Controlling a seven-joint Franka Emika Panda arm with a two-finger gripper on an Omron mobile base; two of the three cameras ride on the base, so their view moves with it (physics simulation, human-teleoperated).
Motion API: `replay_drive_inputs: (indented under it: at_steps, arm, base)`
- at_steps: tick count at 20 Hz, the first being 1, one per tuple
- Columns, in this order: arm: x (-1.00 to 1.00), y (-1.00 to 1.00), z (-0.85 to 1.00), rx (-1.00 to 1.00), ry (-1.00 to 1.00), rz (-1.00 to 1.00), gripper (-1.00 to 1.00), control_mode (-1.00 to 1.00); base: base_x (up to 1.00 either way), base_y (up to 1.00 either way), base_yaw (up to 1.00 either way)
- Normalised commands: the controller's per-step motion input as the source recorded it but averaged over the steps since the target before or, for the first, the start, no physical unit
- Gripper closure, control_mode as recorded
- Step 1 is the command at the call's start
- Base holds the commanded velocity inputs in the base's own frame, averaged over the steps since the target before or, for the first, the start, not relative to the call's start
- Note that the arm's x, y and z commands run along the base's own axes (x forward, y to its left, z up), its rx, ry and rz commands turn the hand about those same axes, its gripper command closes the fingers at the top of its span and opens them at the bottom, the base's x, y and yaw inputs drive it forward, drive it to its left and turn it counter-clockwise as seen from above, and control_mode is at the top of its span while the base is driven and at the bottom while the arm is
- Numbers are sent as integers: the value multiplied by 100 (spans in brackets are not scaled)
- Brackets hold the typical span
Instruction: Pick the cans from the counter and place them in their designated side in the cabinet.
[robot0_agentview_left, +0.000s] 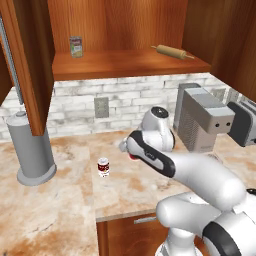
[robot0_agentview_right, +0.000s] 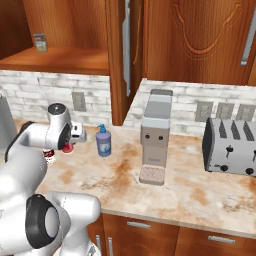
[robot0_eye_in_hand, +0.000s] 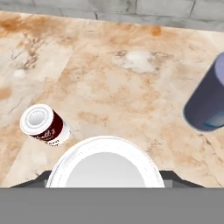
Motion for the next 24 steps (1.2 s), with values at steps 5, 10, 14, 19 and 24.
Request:
replay_drive_inputs:
  at_steps: [5, 10, 14, 19, 24]
  arm:
    - [-20, -4, 46, 0, -7, 7, 100, -100]
    - [-33, -8, 39, 0, -7, 7, 100, -100]
    - [-30, -7, 34, 0, -6, 7, 100, -100]
    - [-31, -3, 31, 0, -6, 7, 100, -100]
    - [-36, -1, 30, 0, -8, 5, 100, -100]
  base:
    - [0, 0, 0]
    - [0, 0, 0]
    - [0, 0, 0]
    - [0, 0, 0]
    - [0, 0, 0]
